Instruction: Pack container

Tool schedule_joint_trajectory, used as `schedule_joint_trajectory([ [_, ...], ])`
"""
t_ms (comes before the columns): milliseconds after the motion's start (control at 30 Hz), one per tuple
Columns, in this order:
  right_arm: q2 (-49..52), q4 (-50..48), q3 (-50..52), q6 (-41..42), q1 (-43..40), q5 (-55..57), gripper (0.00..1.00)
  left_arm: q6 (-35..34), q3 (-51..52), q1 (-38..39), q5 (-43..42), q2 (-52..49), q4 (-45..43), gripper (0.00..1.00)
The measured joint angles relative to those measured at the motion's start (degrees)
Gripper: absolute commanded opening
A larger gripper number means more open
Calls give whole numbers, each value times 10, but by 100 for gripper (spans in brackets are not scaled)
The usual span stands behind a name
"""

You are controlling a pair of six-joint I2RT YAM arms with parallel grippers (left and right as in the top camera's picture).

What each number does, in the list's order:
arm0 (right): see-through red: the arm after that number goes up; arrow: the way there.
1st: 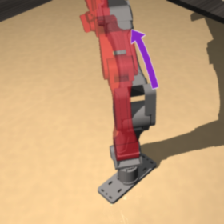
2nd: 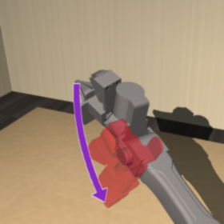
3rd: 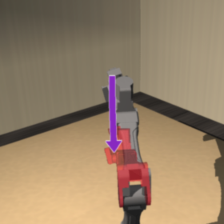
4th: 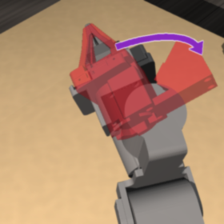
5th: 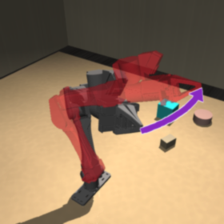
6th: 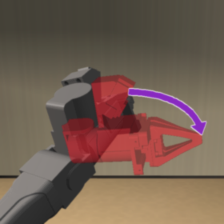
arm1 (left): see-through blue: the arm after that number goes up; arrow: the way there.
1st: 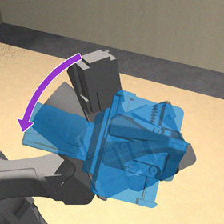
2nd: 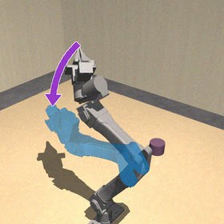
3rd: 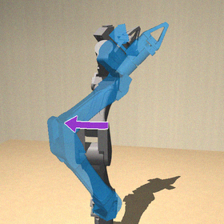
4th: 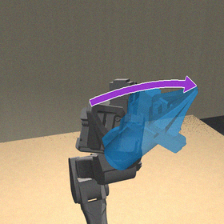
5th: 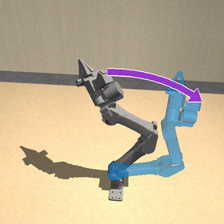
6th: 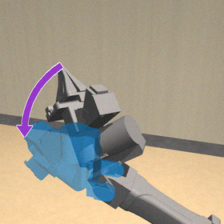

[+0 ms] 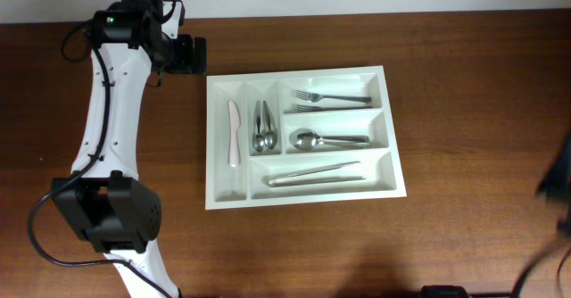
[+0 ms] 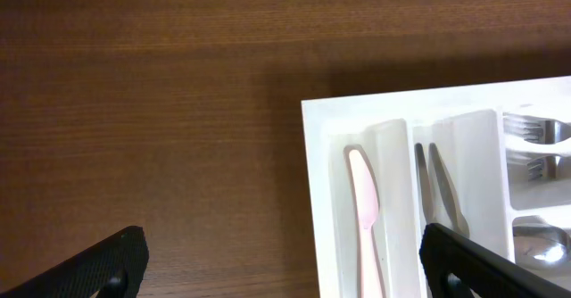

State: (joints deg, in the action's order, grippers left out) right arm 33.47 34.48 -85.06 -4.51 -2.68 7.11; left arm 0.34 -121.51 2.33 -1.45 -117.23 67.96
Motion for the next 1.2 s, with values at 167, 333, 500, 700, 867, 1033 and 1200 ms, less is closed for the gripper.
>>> schedule_joint_trajectory([
  [167, -171, -179, 257, 17, 0, 3, 99, 0, 0, 0, 0, 0, 0, 99],
  [333, -252, -268, 506, 84, 1, 4, 99, 0, 0, 0, 0, 0, 0, 99],
  [500, -289, -315, 661, 156, 1, 5, 99, 0, 0, 0, 0, 0, 0, 99],
  [700, -299, -342, 739, 189, 1, 4, 98, 0, 0, 0, 0, 0, 0, 99],
  [867, -300, -348, 780, 197, 1, 4, 99, 0, 0, 0, 0, 0, 0, 99],
  [1033, -316, -352, 815, 198, 1, 4, 99, 0, 0, 0, 0, 0, 0, 99],
  [1200, -326, -354, 837, 198, 1, 4, 99, 0, 0, 0, 0, 0, 0, 99],
])
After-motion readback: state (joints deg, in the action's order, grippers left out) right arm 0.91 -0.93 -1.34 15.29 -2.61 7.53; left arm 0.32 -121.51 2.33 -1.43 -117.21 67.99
